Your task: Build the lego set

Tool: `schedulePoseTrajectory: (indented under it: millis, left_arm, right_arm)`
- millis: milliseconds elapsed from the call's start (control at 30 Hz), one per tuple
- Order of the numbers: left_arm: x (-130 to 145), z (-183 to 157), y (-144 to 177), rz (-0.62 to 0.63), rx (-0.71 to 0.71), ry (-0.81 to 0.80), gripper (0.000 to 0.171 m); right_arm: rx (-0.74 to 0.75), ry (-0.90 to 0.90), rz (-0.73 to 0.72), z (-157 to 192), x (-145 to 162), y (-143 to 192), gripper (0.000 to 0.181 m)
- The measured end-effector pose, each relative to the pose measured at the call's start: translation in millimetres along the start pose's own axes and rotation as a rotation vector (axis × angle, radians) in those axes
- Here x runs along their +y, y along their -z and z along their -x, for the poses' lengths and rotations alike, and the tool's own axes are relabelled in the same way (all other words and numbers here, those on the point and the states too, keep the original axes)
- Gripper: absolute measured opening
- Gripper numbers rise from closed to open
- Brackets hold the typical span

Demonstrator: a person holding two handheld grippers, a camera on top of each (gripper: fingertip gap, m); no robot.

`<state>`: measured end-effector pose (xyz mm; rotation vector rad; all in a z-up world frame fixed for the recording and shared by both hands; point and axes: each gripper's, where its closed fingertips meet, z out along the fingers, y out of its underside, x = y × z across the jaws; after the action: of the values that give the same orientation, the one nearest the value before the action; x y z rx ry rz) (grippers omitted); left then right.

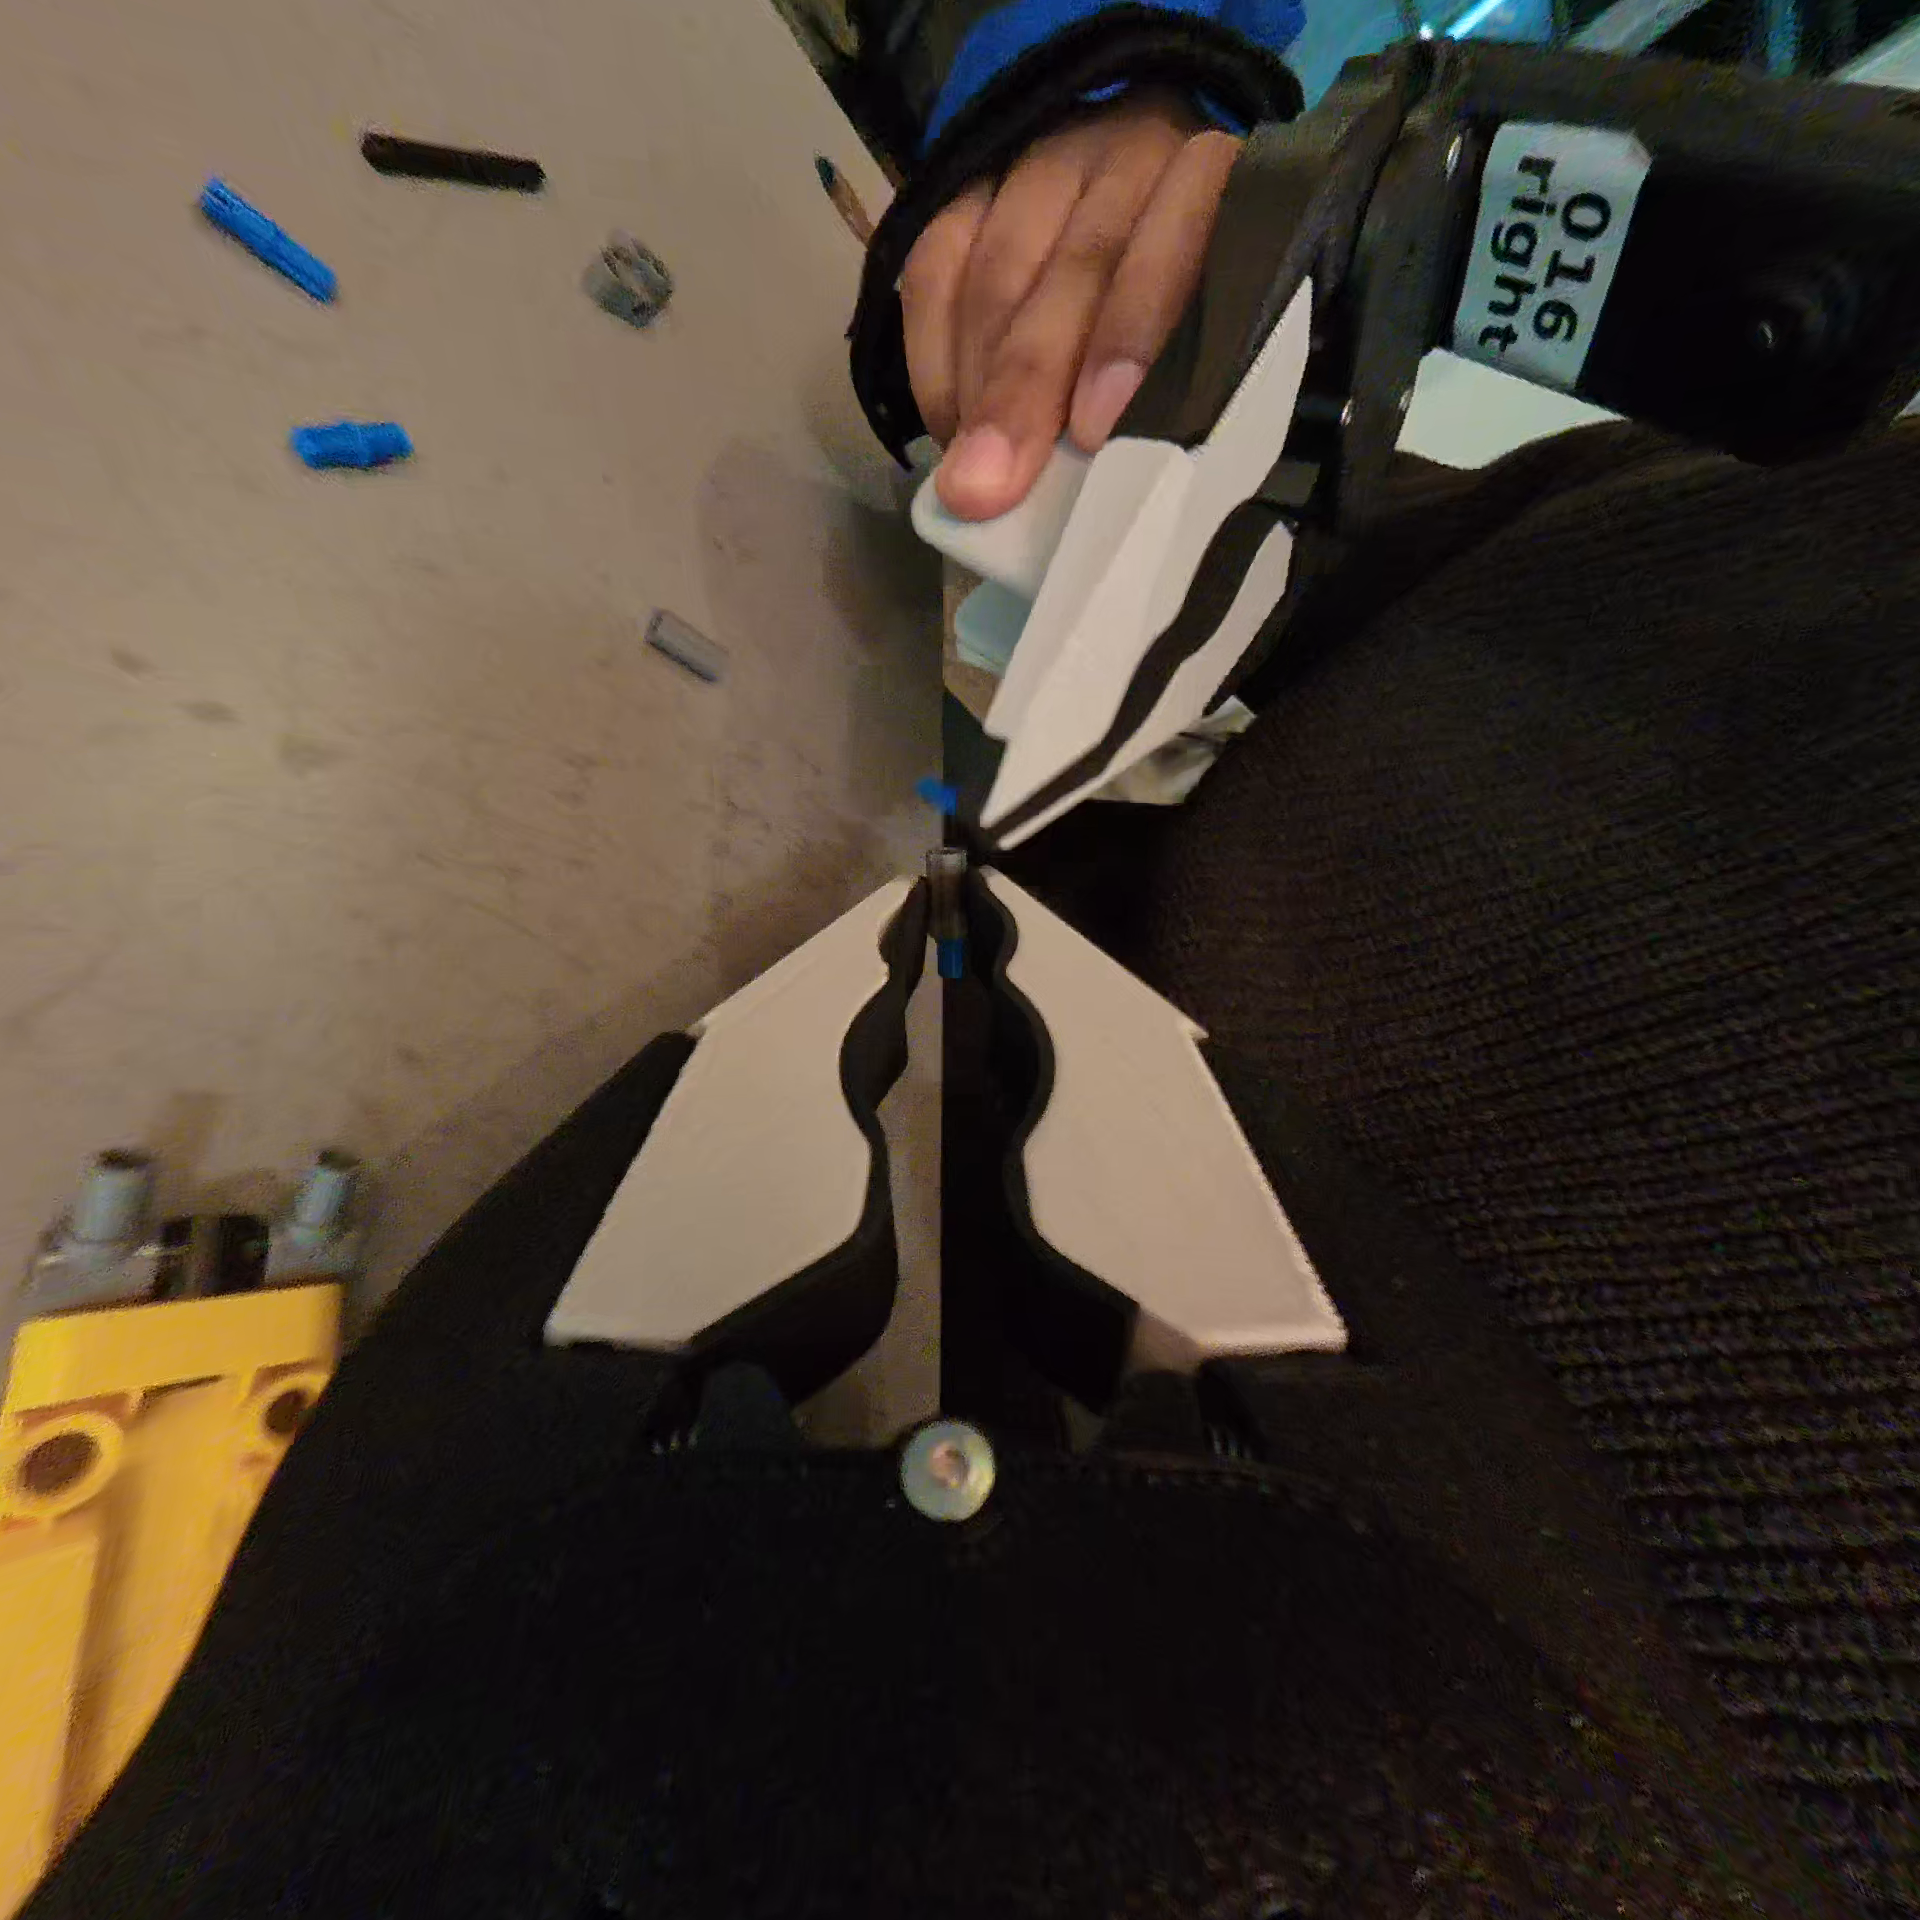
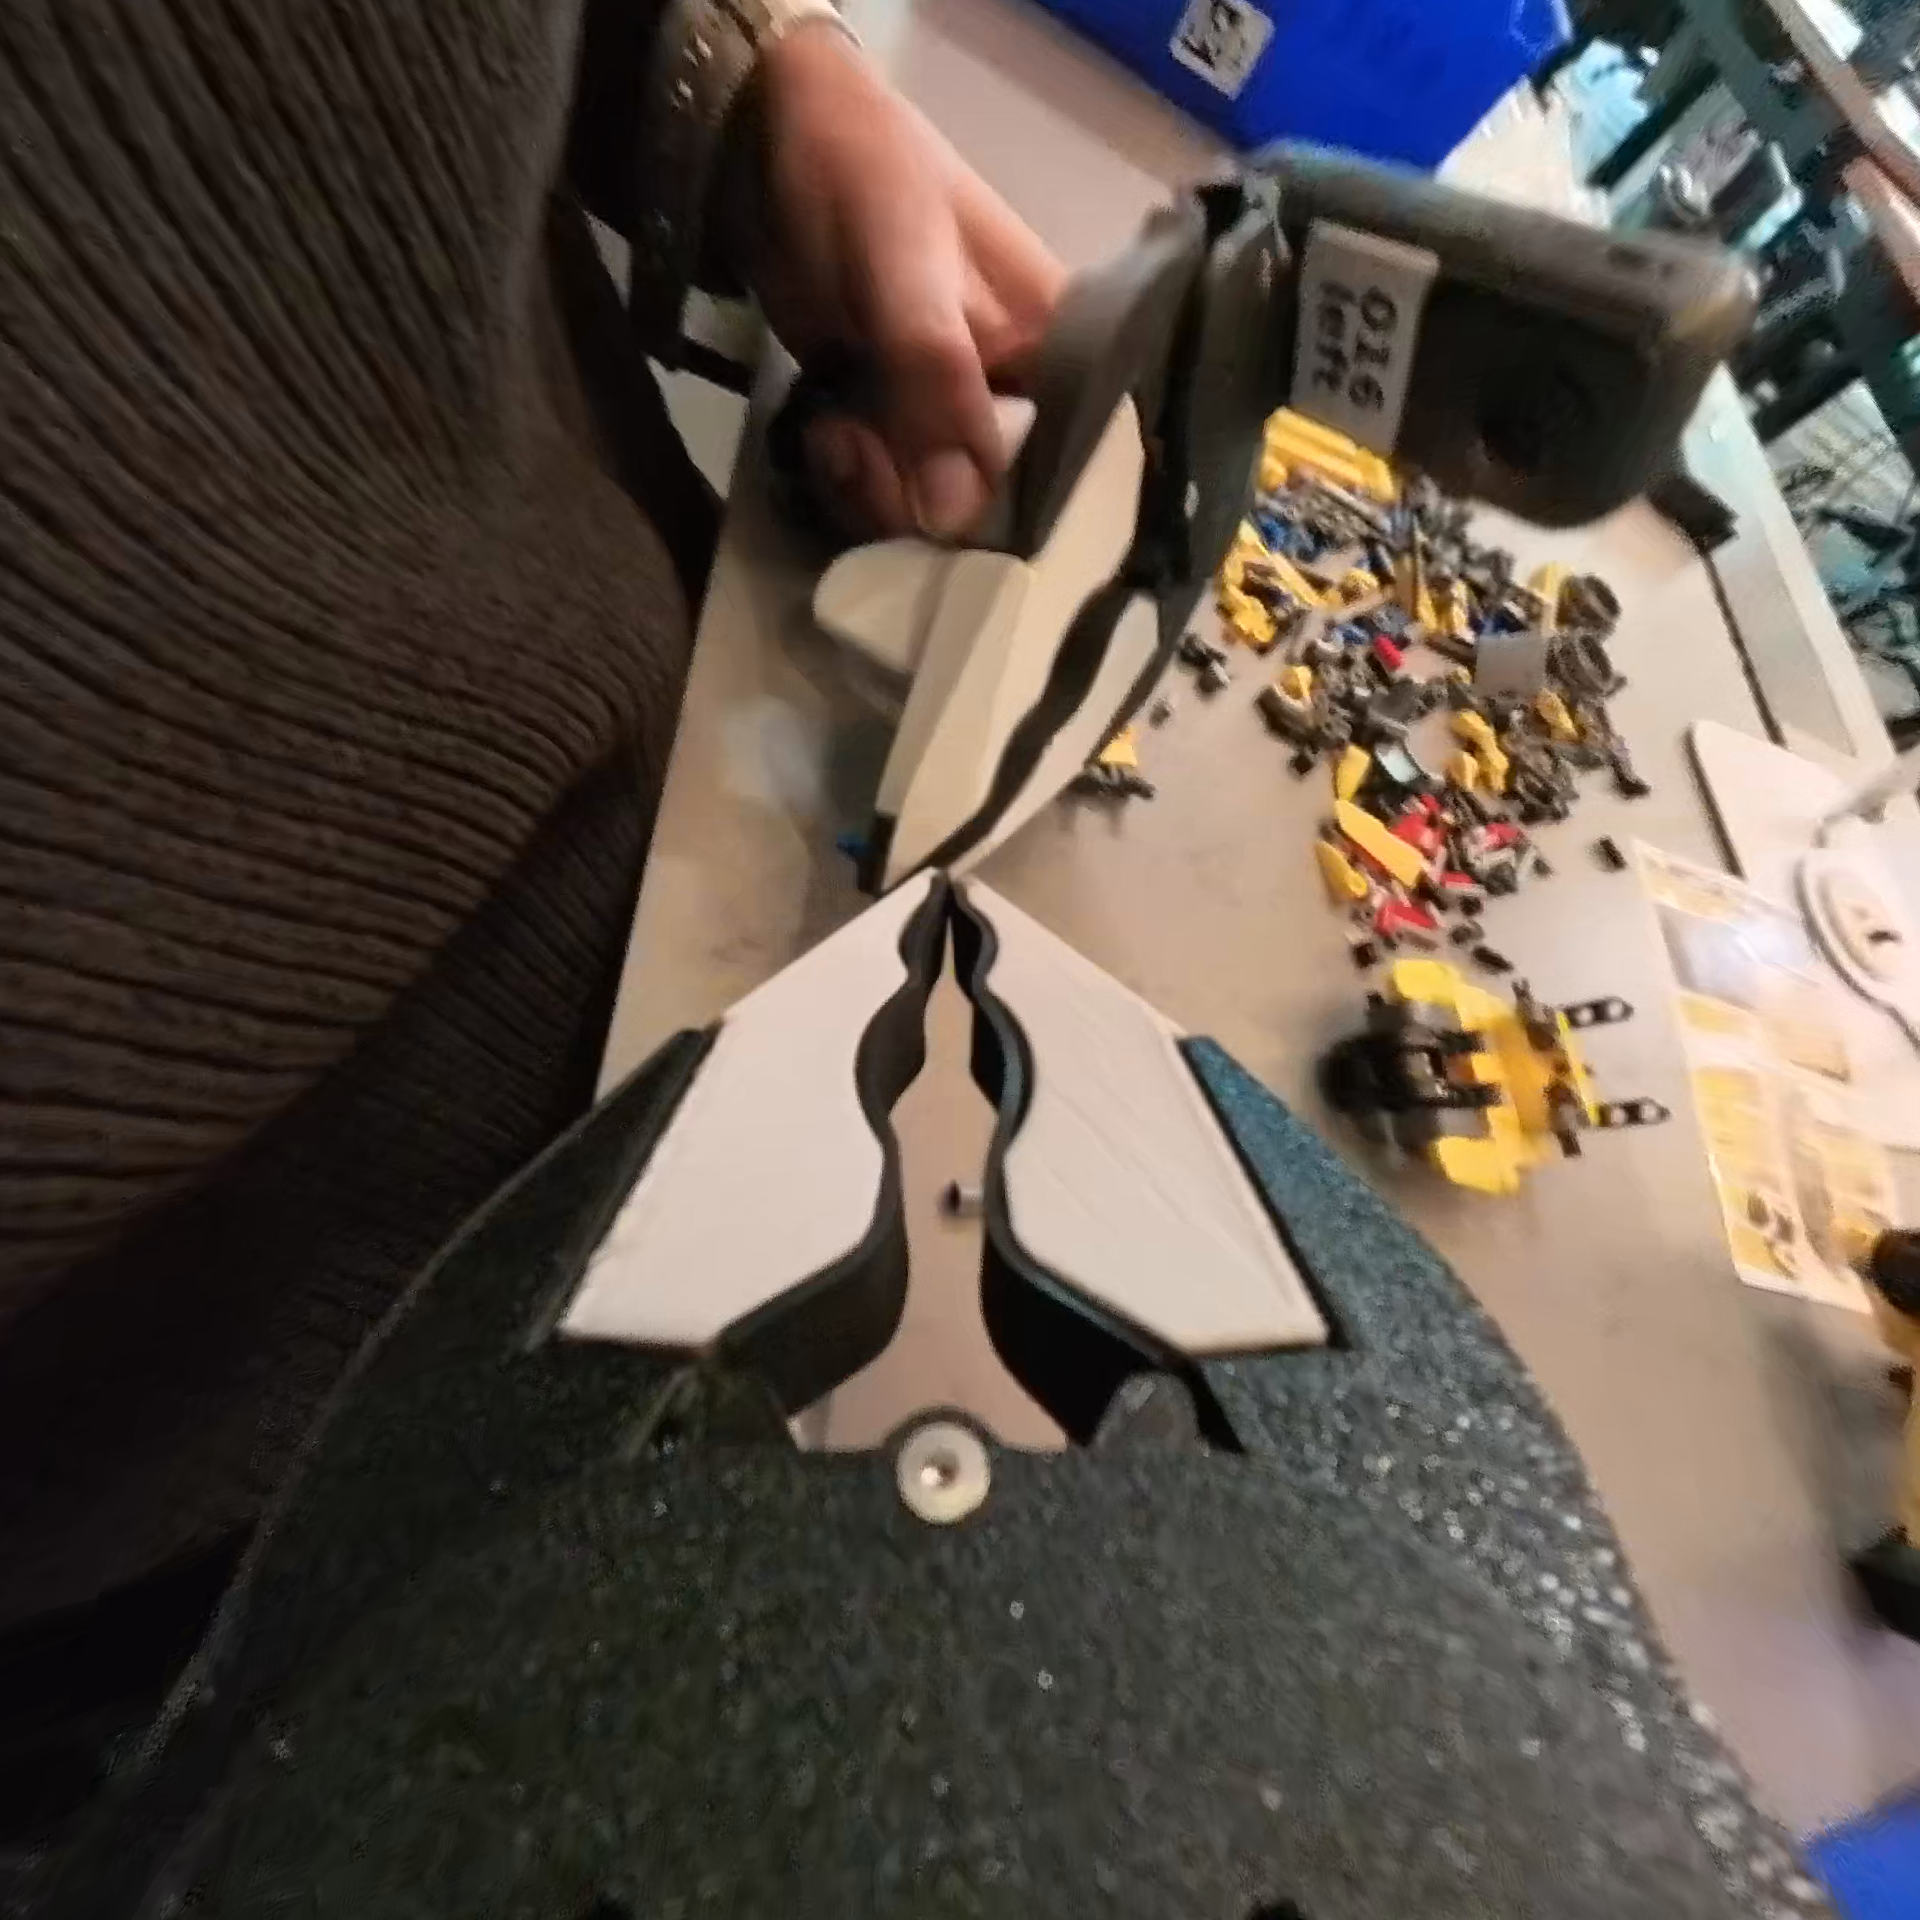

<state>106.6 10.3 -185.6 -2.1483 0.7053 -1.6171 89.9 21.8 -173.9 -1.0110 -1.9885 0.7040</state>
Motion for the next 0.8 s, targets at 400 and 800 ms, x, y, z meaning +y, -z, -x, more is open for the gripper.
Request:
schedulePoseTrajectory:
  millis: [400,800]
  left_arm:
    - [7.6,27.0,2.6,0.064,-0.25,-0.095,0.003]
    - [4.5,26.8,2.5,0.052,-0.303,-0.176,0.003]
  right_arm:
    - [0.266,-0.478,-0.065,-59.8,44.6,60.5,0.001]
    - [0.502,-0.746,-0.18,-45.0,55.6,140.5,0.009]
